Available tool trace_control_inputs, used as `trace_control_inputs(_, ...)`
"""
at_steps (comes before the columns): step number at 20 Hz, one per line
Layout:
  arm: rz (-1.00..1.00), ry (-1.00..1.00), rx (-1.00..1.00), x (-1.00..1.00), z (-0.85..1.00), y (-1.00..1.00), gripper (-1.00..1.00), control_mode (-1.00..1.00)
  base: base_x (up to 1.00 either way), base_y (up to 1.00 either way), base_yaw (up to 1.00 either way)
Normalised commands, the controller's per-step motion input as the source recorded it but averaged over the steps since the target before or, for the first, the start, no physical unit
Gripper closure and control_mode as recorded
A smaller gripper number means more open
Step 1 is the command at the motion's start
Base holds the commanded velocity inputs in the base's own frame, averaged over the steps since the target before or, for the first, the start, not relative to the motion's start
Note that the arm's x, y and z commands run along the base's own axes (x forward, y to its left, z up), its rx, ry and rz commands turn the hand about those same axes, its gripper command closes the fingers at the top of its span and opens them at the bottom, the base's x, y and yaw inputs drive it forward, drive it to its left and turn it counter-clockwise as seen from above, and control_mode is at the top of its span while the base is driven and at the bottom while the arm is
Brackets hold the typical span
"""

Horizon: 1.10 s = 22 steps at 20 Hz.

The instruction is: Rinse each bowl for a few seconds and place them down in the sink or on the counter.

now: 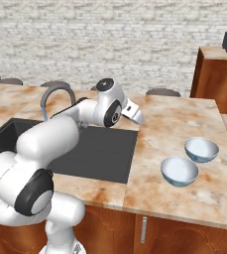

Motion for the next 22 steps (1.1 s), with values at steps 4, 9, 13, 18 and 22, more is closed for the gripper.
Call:
trace_control_inputs(4,-0.01,0.08,-0.07,-0.25,-0.01,-0.18,-1.0,-1.0,0.0,0.0,0.0)
trace_control_inputs(9,0.0,0.12,-0.08,-0.24,0.0,-0.16,-1.0,-1.0,0.0,0.0,0.0)
trace_control_inputs(13,0.0,0.14,-0.08,-0.26,-0.06,-0.16,-1.0,-1.0,0.0,0.0,0.0)
trace_control_inputs(18,-0.01,0.11,-0.04,-0.3,-0.07,-0.16,-1.0,-1.0,0.0,0.0,0.0)
trace_control_inputs(22,-0.04,0.11,-0.01,-0.27,-0.04,-0.14,-1.0,-1.0,0.0,0.0,0.0)
